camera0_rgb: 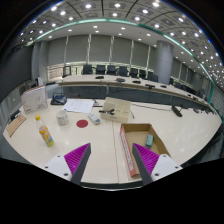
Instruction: Pour water
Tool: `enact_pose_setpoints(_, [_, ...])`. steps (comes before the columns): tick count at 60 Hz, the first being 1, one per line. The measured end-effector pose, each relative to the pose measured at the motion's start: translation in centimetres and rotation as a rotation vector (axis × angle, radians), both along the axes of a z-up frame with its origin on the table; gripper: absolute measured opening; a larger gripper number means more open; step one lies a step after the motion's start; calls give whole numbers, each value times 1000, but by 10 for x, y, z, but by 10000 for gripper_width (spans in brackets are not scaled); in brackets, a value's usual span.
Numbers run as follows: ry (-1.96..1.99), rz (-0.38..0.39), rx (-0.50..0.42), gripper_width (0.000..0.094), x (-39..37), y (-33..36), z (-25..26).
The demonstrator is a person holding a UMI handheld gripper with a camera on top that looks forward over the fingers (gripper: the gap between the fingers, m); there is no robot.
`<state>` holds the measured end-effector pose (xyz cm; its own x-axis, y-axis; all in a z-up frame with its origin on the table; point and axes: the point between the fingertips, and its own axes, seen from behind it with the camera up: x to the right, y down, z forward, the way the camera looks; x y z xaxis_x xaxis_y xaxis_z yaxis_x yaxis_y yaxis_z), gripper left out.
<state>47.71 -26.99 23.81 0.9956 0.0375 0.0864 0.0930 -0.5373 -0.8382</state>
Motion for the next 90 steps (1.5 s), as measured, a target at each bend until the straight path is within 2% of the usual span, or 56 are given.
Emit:
enact_pose_setpoints(11, [19,37,-21,859,-34,-1,-14])
enact_pose_setpoints(29, [74,152,-62,867,-166,-2,-79])
enact_pose_setpoints(44, [123,178,-17,861,-295,28,-139])
enact_pose_setpoints(62, [99,133,144,856,-377,131,-170])
enact_pose_setpoints(66, [103,132,175,796,-388,147,-172])
enact_pose_setpoints(72, [76,92,216,548,-384,163,-174])
enact_pose_setpoints(73, [68,83,220,531,-383,164,-174])
enact_pose_setpoints(84, [76,69,233,440,-393,166,-168])
enact_pose_setpoints(90, [87,97,242,397,-418,165,-151])
